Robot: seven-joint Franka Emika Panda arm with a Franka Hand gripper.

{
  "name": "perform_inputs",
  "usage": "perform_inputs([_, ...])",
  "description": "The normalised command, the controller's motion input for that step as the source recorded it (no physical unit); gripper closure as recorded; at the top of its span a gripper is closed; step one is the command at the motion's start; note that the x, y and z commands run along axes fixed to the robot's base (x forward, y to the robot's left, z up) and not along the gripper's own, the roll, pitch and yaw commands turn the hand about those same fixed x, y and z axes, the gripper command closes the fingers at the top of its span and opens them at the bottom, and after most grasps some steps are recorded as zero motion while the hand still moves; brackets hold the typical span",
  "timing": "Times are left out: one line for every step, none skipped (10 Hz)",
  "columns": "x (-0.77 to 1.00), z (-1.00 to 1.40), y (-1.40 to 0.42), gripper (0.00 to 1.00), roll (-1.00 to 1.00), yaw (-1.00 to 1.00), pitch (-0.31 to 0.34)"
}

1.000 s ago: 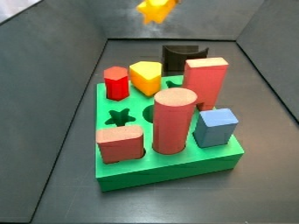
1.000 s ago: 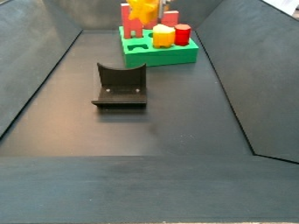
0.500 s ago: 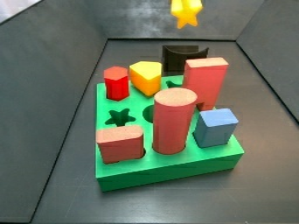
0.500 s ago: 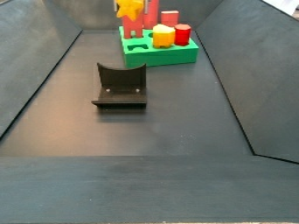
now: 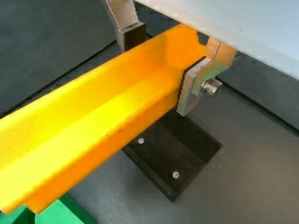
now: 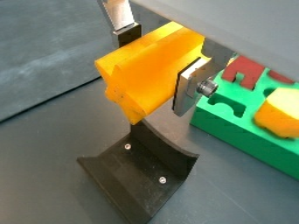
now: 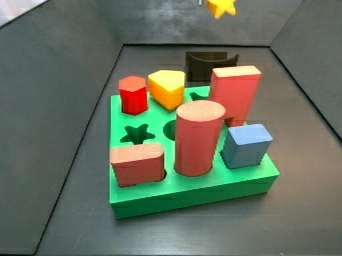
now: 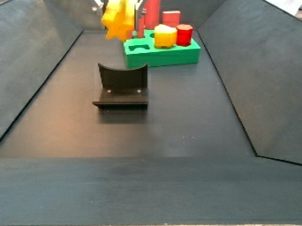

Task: Pick up the star object. Move up. Place the star object on the fixture. Regrasp the star object. Move to above the board. Insert the star object.
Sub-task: Place the star object on the fixture.

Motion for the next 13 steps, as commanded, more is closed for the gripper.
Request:
perform_inputs([0.09,-0.02,0.33,1.00,-1.00,0.02,0.229])
perform_inputs([0.09,-0.02,0.16,1.00,-1.00,0.00,0.244])
perform_inputs([0.10,-0.01,0.07,1.00,-0.97,-0.05,0.264])
perform_inputs([0.09,-0.01,0.07,1.00,-0.79,-0.08,0.236])
perform_inputs([0.09,-0.01,0.07,1.00,-0.62,-0.10,0.198])
perform_inputs([0.09,-0.01,0.06,1.00,-0.45,-0.12,0.167])
perform_inputs([0.09,-0.01,0.04,1.00,-0.27,-0.12,0.131])
perform_inputs([0.08,0.00,0.04,1.00,-0.22,-0.12,0.112])
perform_inputs([0.10,-1.00,0.07,1.00,-1.00,-0.14,0.005])
perform_inputs([0.11,-1.00,0.07,1.00,-1.00,-0.14,-0.002])
perform_inputs([0.11,-1.00,0.08,1.00,-1.00,-0.14,0.017])
perform_inputs([0.12,-1.00,0.08,1.00,-1.00,-0.13,0.030])
perform_inputs([0.14,-1.00,0.09,1.00,-1.00,-0.14,0.052])
